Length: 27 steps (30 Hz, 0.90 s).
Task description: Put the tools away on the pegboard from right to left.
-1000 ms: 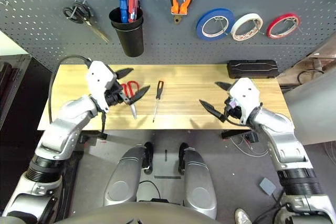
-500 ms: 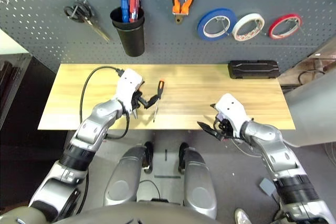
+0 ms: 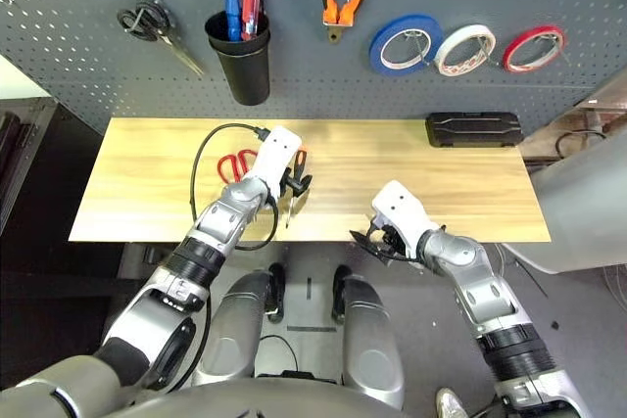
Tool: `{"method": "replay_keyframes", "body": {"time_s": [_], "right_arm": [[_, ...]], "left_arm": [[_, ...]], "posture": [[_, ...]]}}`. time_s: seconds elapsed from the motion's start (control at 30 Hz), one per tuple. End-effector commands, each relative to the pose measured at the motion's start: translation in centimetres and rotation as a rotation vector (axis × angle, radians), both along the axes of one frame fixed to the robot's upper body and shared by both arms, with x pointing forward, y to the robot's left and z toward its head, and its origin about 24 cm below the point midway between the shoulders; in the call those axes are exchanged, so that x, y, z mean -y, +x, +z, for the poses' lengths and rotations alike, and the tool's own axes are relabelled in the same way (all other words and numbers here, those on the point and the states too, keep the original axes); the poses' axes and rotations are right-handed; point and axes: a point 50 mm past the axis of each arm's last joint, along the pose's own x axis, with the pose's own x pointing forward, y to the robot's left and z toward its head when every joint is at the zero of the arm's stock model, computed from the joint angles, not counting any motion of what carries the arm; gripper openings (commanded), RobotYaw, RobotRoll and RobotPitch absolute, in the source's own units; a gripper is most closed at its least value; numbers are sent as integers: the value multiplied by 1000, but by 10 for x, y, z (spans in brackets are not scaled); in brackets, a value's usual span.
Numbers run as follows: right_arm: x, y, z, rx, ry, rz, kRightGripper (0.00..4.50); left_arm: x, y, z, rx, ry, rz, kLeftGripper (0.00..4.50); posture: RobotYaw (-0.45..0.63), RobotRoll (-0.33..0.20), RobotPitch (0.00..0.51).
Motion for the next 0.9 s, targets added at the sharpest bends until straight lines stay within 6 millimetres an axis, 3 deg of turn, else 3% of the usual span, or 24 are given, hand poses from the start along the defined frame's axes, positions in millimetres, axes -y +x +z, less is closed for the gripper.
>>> {"method": "replay_keyframes", "body": {"time_s": [0.03,0.43,0.53,0.8,0.83,0.9], "right_arm": [[9,-4,3,-14,-8,-25,4472],[25,-13,17,-17,-15,-41,4472],[26,-15,21,-15,-12,-39,4500],[28,-15,25,-10,4,-18,4500],[28,-14,25,-7,7,-14,4500],[27,-12,25,2,16,-6,4500]], "left_arm": [[3,-1,-12,-16,32,10,4500],[17,-3,-26,-68,5,4,4500],[18,-3,-28,-89,-1,13,3876],[17,-2,-31,-104,-11,25,806],[16,-2,-31,-100,-14,27,571],[14,0,-27,-59,-22,35,572]], "posture": [[71,0,331],[18,0,342],[12,0,339],[26,0,329],[30,0,327],[40,0,323]]}}
